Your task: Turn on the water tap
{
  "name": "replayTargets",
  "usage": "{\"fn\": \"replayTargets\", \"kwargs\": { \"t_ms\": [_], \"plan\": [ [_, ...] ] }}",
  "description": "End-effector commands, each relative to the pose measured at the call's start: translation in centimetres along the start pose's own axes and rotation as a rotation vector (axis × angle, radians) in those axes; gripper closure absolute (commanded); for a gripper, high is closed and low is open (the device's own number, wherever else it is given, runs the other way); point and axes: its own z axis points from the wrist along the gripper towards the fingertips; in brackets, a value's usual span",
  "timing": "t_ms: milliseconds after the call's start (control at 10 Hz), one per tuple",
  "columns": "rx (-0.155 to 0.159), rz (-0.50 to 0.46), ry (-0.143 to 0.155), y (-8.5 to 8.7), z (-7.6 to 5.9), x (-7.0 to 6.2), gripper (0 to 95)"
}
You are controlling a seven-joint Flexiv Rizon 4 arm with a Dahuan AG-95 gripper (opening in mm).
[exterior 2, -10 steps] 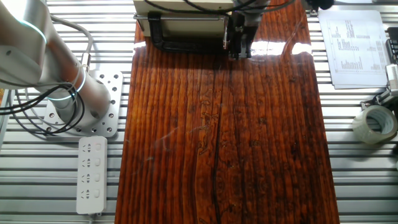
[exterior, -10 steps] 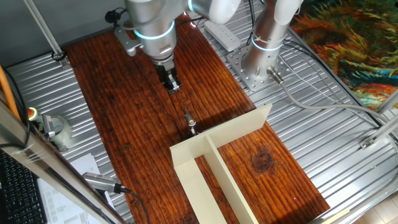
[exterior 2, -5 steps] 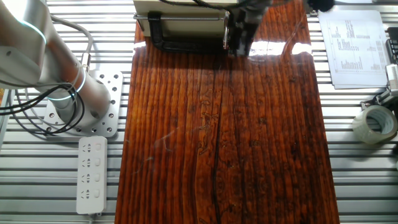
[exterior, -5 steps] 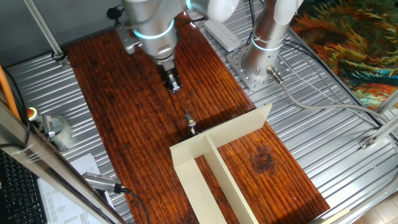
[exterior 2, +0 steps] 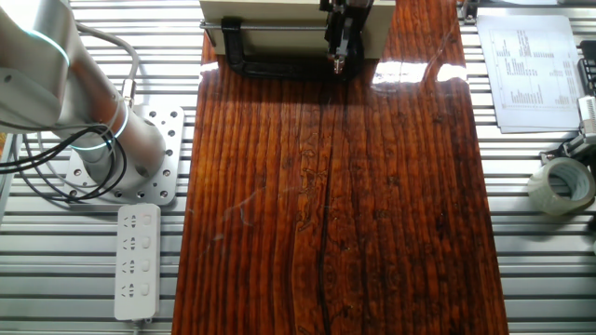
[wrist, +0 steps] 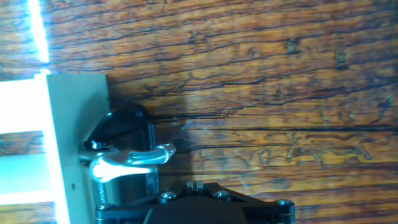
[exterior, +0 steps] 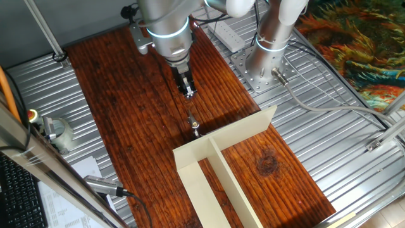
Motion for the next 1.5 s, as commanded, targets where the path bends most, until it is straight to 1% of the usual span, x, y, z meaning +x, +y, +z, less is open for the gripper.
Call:
{"fn": "replayTargets", "kwargs": {
  "t_ms": [100,200,300,500,700,900,1000,1200,1300,1400,1500],
  "plan": [
    [0.0,-0.001,-0.008,-0.1,0.0,0.1,95.0],
    [0.001,0.004,-0.024,-0.1,0.0,0.1,95.0],
    [0.003,-0.009,-0.032,-0.1,0.0,0.1,95.0],
    [0.005,-0.057,-0.03,-0.1,0.0,0.1,95.0],
    [0.005,-0.047,-0.022,-0.1,0.0,0.1,95.0],
    [0.006,-0.047,-0.022,1.0,0.6,0.4,95.0],
    [0.017,-0.042,-0.023,1.5,0.9,0.4,95.0],
    [0.025,-0.027,-0.022,2.7,1.5,0.5,95.0],
    [0.052,-0.016,-0.029,3.1,1.9,0.5,95.0],
    [0.068,-0.011,-0.03,3.5,2.1,0.6,95.0],
    [0.066,-0.012,-0.03,3.7,2.2,0.6,95.0]
  ]
}}
